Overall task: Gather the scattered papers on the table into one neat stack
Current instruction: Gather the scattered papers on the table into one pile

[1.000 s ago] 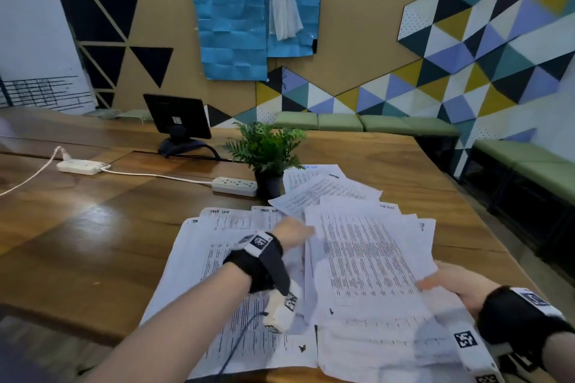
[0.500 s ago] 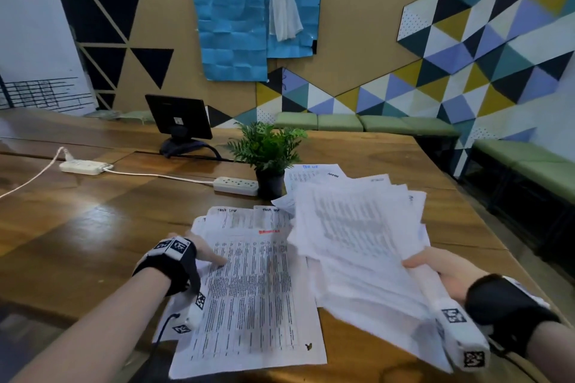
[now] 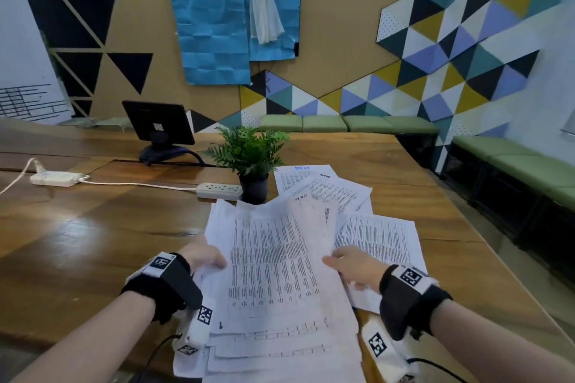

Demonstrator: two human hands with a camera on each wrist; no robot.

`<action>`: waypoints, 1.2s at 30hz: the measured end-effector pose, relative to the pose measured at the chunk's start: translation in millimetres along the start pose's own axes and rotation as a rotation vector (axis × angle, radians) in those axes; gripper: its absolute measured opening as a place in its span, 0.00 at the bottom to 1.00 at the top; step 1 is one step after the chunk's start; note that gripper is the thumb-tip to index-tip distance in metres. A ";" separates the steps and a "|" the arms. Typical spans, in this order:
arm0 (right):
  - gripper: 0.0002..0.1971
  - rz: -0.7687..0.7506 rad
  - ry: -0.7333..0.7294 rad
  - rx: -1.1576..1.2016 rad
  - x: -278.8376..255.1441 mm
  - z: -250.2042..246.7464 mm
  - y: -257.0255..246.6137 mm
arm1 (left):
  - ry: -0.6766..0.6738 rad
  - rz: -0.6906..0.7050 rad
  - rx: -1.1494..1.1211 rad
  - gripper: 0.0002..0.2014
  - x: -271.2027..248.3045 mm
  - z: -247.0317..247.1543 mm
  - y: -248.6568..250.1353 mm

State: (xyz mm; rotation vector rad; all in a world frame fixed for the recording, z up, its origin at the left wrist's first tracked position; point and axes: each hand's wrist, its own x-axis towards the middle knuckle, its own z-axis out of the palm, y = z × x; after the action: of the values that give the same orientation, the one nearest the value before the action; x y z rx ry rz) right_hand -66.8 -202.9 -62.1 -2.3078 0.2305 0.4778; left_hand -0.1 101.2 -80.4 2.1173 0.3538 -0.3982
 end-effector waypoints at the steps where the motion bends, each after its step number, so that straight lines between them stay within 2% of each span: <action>1: 0.22 -0.005 0.090 -0.148 -0.2 -9.7 7.1 | 0.023 0.056 -0.041 0.32 -15.0 -0.7 6.8; 2: 0.26 0.014 0.161 -0.310 -1.6 -19.9 16.5 | 0.043 0.102 -0.051 0.25 -25.4 -1.5 11.7; 4: 0.31 0.092 0.176 -0.519 -1.6 -34.0 39.8 | 0.099 0.205 -0.042 0.22 -38.1 -4.1 22.0; 7: 0.40 0.119 0.088 -0.549 0.1 -39.7 60.7 | 0.182 0.356 0.039 0.23 -53.2 -12.4 35.3; 10: 0.41 0.106 0.089 -0.563 1.3 -39.7 65.6 | 0.226 0.413 0.072 0.24 -60.2 -23.8 41.3; 15: 0.39 0.134 0.076 -0.550 1.0 -41.8 58.9 | 0.084 0.298 -0.246 0.22 -58.1 -46.9 26.5; 19: 0.38 0.127 0.079 -0.555 -1.3 -41.9 56.9 | -0.001 0.171 -0.415 0.19 -53.0 -53.6 -1.6; 23: 0.38 0.131 0.082 -0.548 -6.2 -41.4 59.4 | 0.021 0.133 -0.489 0.22 -48.7 -62.9 -30.3; 25: 0.36 0.062 0.168 -0.590 -9.9 -35.7 53.1 | 0.040 0.142 -0.523 0.23 -48.2 -66.1 -41.3; 27: 0.33 -0.082 0.239 -0.505 -13.5 -26.2 39.2 | 0.048 0.156 -0.546 0.24 -50.2 -66.6 -46.8; 29: 0.32 -0.169 0.072 -0.367 -17.3 -14.5 22.8 | 0.051 0.170 -0.562 0.25 -54.4 -67.3 -49.6; 31: 0.27 -0.178 -0.126 -0.408 -14.8 -2.1 14.5 | 0.056 0.181 -0.571 0.25 -58.4 -73.6 -52.6; 32: 0.25 -0.174 -0.153 -0.481 -11.9 1.6 14.4 | 0.059 0.180 -0.582 0.25 -60.2 -78.9 -54.8; 34: 0.26 -0.160 -0.118 -0.581 -4.2 4.8 17.5 | 0.074 0.177 -0.615 0.25 -63.7 -92.3 -60.5; 36: 0.26 -0.157 -0.086 -0.554 -0.5 4.6 19.4 | 0.077 0.194 -0.647 0.24 -68.7 -104.8 -66.3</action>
State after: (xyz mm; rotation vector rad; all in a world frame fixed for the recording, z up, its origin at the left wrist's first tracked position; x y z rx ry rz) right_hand -74.4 -213.1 -77.4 -2.8038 -0.1465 0.6170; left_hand -73.4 217.9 -46.9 1.5155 0.2706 -0.0677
